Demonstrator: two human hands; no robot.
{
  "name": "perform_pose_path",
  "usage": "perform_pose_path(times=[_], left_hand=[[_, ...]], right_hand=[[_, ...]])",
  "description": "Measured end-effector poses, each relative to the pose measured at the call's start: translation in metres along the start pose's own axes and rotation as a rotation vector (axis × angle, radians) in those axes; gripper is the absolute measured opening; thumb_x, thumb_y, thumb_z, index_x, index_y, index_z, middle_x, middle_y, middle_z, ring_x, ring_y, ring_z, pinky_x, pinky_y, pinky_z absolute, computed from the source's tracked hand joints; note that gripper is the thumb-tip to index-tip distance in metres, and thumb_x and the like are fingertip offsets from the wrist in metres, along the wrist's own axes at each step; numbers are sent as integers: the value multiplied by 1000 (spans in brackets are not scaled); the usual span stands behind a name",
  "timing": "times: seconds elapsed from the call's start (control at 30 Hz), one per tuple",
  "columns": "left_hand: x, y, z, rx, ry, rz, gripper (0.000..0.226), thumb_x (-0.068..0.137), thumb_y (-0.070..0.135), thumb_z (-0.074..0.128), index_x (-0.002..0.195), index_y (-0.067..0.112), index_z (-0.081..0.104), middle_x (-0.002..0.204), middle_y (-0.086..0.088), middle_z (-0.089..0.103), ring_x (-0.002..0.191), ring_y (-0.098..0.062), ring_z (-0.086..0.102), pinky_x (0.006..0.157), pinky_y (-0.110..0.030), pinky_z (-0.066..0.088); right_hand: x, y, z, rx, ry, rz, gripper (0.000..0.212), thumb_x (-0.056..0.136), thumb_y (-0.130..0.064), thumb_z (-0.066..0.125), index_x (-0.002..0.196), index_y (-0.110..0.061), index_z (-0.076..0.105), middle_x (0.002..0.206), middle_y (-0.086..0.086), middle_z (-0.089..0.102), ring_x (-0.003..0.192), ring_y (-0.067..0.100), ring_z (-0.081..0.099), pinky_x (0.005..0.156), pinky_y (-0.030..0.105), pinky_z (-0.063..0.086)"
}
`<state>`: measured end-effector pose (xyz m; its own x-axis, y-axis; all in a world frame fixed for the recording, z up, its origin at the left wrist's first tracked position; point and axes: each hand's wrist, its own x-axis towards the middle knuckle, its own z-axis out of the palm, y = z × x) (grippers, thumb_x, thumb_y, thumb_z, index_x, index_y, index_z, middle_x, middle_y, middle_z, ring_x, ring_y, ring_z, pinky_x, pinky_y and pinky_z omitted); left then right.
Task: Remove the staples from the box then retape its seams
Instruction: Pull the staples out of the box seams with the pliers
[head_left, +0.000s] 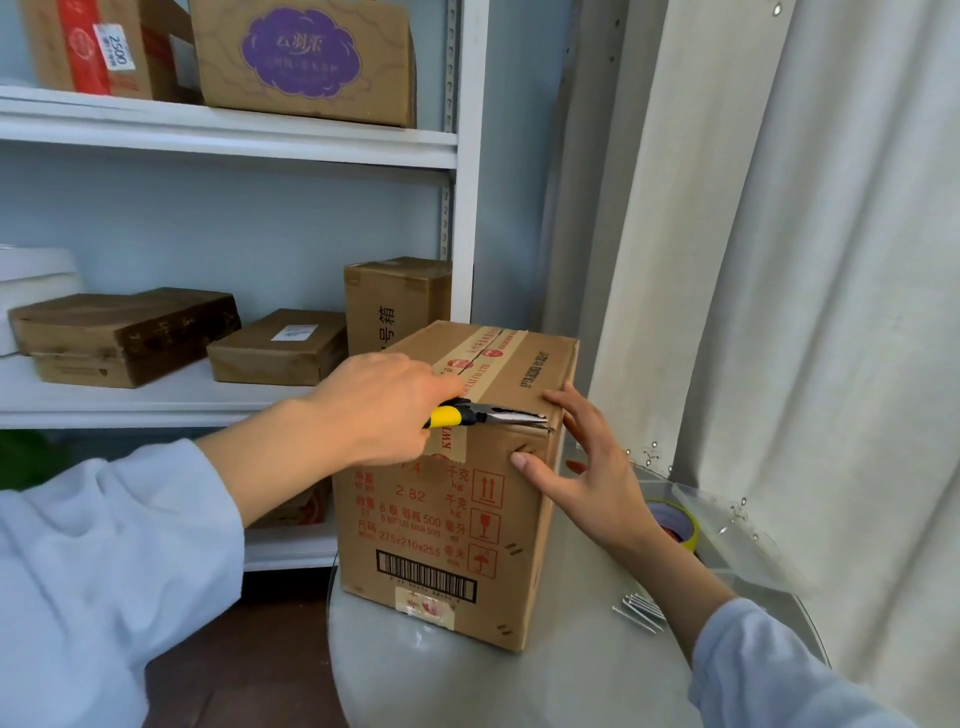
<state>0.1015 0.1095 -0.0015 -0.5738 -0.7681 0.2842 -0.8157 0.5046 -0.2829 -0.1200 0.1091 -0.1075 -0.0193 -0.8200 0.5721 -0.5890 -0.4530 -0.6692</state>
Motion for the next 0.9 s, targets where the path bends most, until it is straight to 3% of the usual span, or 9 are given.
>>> perform_pose_path(times=[0.1,0.2,0.33,0.53,0.77,0.9], left_hand=[[-10,11,4,-19,-25,-70,43,87,21,49,129,32,45,122,-1,60,94,-22,57,63,-28,41],[-14,22,3,-55,-60,-159,45,87,20,47,130,31,44,132,-4,55,88,-23,52,65,-29,42],[-19,34,3,-56,-93,-221,48,89,22,45,137,25,38,135,-6,52,103,-29,56,68,-32,42],[-18,23,-5,-28,-128,-188,38,88,22,46,126,23,43,122,-6,57,85,-23,51,63,-31,44],[-14,18,-6,155,15,-113,45,89,21,47,133,22,40,111,-4,59,93,-22,54,63,-31,41],[-19,24,6,181,68,-110,43,90,19,47,132,20,38,113,-5,61,96,-24,58,66,-32,46]], right_hand=[[0,0,1,-6,1,-1,76,65,-72,61,133,-46,37,153,-20,26,136,10,38,105,47,43],[0,0,2,0,10,-8,75,66,-71,62,133,-46,39,153,-19,27,136,10,39,106,46,43],[-1,-2,2,-1,13,-3,75,66,-69,62,133,-45,39,153,-18,27,136,11,38,107,46,42],[-2,-5,1,8,9,8,78,64,-72,60,134,-45,38,153,-17,28,136,12,39,106,47,43],[-2,-5,1,6,5,1,76,65,-72,60,133,-46,37,152,-17,29,135,12,39,106,46,43],[-3,-3,0,15,8,-12,69,74,-59,69,134,-45,38,151,-19,29,134,12,40,105,46,44]])
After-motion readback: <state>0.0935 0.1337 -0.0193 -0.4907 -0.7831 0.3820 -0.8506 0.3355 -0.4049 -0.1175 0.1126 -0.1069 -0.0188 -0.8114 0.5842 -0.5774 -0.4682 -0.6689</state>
